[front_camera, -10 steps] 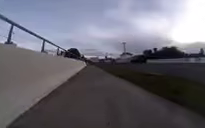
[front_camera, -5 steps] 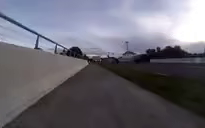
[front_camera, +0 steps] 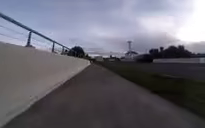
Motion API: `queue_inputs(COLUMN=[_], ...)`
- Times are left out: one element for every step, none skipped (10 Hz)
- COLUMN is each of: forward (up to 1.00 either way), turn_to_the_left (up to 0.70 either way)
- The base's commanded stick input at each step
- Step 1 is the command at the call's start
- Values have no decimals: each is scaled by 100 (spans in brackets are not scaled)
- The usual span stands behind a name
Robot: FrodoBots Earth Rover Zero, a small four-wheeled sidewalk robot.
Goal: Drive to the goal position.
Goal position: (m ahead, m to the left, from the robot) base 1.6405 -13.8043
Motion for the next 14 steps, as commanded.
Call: queue_inputs(forward=[85,85,85,85,85,85,85,85,85,85,85,85,85,85], turn_to_the_left=[0,0,0,0,0,0,0,0,0,-34,-34,-34,-34,-34])
